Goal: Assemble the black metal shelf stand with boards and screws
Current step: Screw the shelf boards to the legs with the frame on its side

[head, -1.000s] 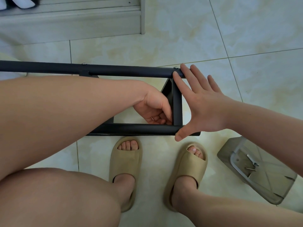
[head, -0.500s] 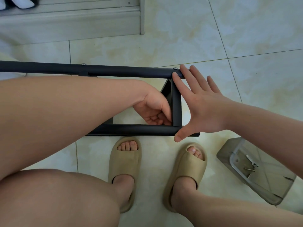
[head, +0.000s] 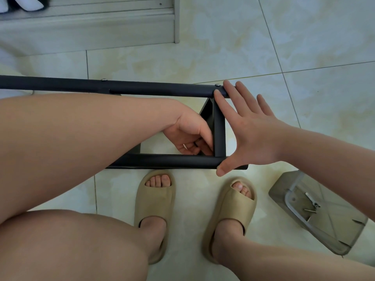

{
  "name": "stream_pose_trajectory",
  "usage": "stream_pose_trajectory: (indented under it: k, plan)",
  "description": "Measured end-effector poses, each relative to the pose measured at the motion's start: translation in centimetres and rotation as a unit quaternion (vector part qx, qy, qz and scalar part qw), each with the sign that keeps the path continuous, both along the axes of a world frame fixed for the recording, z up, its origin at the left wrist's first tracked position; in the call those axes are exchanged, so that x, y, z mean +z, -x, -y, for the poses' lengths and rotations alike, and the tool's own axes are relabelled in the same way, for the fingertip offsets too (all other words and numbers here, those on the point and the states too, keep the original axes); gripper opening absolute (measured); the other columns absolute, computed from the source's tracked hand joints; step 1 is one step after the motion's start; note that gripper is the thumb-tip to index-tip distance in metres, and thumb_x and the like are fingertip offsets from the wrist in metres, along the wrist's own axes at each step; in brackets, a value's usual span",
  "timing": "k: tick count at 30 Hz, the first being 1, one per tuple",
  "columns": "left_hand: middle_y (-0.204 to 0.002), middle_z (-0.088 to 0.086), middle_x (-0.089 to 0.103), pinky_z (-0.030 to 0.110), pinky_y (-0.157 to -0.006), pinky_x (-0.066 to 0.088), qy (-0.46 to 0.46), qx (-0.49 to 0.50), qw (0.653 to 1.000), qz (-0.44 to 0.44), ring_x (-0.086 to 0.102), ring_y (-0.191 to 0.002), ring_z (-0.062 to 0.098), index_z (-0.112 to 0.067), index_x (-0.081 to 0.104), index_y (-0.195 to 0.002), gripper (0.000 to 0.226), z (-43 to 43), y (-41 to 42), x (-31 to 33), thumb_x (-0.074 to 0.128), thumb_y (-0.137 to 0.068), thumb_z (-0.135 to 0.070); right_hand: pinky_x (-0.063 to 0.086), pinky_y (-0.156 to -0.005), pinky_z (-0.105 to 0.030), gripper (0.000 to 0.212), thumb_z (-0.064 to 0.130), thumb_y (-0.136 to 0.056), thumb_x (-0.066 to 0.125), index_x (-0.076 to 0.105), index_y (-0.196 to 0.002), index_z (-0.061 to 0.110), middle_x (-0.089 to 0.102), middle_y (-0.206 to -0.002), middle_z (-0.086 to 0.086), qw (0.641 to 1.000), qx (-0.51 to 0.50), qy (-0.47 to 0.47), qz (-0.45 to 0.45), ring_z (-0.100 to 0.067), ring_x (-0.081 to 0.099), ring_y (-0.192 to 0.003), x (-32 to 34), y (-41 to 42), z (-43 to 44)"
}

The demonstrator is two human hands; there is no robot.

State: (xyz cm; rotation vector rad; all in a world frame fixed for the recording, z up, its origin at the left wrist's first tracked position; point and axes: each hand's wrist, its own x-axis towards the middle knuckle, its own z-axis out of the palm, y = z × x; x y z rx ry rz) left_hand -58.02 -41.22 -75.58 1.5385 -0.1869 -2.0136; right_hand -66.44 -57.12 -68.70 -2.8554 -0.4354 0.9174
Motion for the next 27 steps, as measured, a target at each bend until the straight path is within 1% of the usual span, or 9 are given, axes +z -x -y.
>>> stream_pose_trajectory:
  k: [4,7,10,13,16,18,20,24,27]
  plan:
    - [-0.073,-0.004,0.062,0.021,-0.070,0.040,-0.001,0.006,1.000,0.002,0.044,-0.064,0.008,-0.015,0.066,-0.088,0.015,0.27,0.15,-0.27,0.056,-0.096,-0.008,-0.014,-0.120,-0.050,0.160,0.098,-0.036,0.056,-0.036,-0.148,0.032,-0.044,-0.155,0.008,1.000,-0.001,0.000,0.000,-0.016,-0.042,-0.144,0.01,-0.01,-0.01]
    - [-0.072,-0.004,0.061,0.021,-0.071,0.041,-0.001,0.008,1.000,-0.005,0.045,-0.066,0.008,-0.015,0.066,-0.088,0.015,0.28,0.13,-0.31,0.055,-0.096,-0.006,-0.014,-0.121,-0.050,0.160,0.098,-0.037,0.057,-0.036,-0.149,0.031,-0.044,-0.155,0.008,1.000,0.000,-0.001,0.000,-0.016,-0.042,-0.144,-0.03,0.03,-0.08]
    - [-0.085,0.000,0.064,0.026,-0.081,0.043,0.012,0.008,1.000,-0.014,0.053,-0.074,0.011,-0.012,0.066,-0.099,0.013,0.06,0.09,-0.19,0.055,-0.095,-0.006,-0.014,-0.121,-0.050,0.161,0.098,-0.038,0.059,-0.037,-0.148,0.031,-0.045,-0.155,0.008,1.000,-0.001,0.000,0.000,-0.016,-0.042,-0.143,0.01,0.03,-0.03]
    - [-0.100,0.001,0.066,0.032,-0.090,0.043,0.026,-0.014,0.999,-0.025,0.059,-0.083,0.014,-0.014,0.067,-0.109,0.017,-0.26,-0.03,0.01,0.056,-0.096,-0.014,-0.014,-0.121,-0.050,0.161,0.097,-0.039,0.060,-0.038,-0.148,0.031,-0.045,-0.155,0.009,1.000,-0.002,0.002,-0.002,-0.016,-0.043,-0.143,0.09,-0.01,-0.02]
    - [-0.098,-0.001,0.068,0.030,-0.086,0.046,0.023,-0.021,0.999,-0.007,0.058,-0.079,0.012,-0.016,0.069,-0.108,0.016,-0.21,0.03,-0.06,0.059,-0.096,-0.019,-0.014,-0.122,-0.051,0.161,0.097,-0.038,0.059,-0.038,-0.147,0.031,-0.045,-0.154,0.009,1.000,-0.001,0.004,-0.004,-0.016,-0.043,-0.143,0.10,-0.01,-0.09]
    - [-0.087,-0.001,0.068,0.025,-0.077,0.047,0.018,-0.006,1.000,0.005,0.053,-0.072,0.011,-0.015,0.069,-0.099,0.012,0.00,0.19,-0.27,0.058,-0.096,-0.013,-0.014,-0.121,-0.051,0.160,0.097,-0.039,0.059,-0.038,-0.147,0.031,-0.045,-0.155,0.008,1.000,0.000,0.004,-0.004,-0.016,-0.043,-0.143,0.12,-0.02,-0.09]
    - [-0.079,-0.001,0.065,0.023,-0.073,0.045,0.011,0.008,1.000,0.009,0.049,-0.068,0.011,-0.014,0.068,-0.091,0.014,0.17,0.27,-0.50,0.057,-0.095,-0.008,-0.014,-0.121,-0.050,0.160,0.097,-0.040,0.060,-0.038,-0.148,0.030,-0.045,-0.155,0.008,1.000,-0.001,0.003,-0.003,-0.016,-0.043,-0.143,0.14,-0.03,-0.09]
    - [-0.077,0.001,0.062,0.024,-0.077,0.043,0.006,0.031,1.000,0.000,0.049,-0.068,0.011,-0.012,0.067,-0.089,0.015,0.28,0.27,-0.55,0.056,-0.094,-0.003,-0.014,-0.121,-0.050,0.161,0.097,-0.039,0.061,-0.036,-0.149,0.030,-0.045,-0.155,0.008,1.000,-0.001,0.004,-0.003,-0.017,-0.042,-0.143,0.15,-0.02,-0.09]
    - [-0.083,0.002,0.062,0.026,-0.082,0.043,0.014,0.033,0.999,-0.006,0.050,-0.072,0.012,-0.011,0.066,-0.095,0.014,0.09,0.29,-0.43,0.055,-0.094,-0.002,-0.014,-0.121,-0.050,0.161,0.097,-0.039,0.060,-0.037,-0.149,0.030,-0.045,-0.155,0.008,1.000,-0.001,0.003,-0.003,-0.017,-0.042,-0.144,0.11,0.00,-0.10]
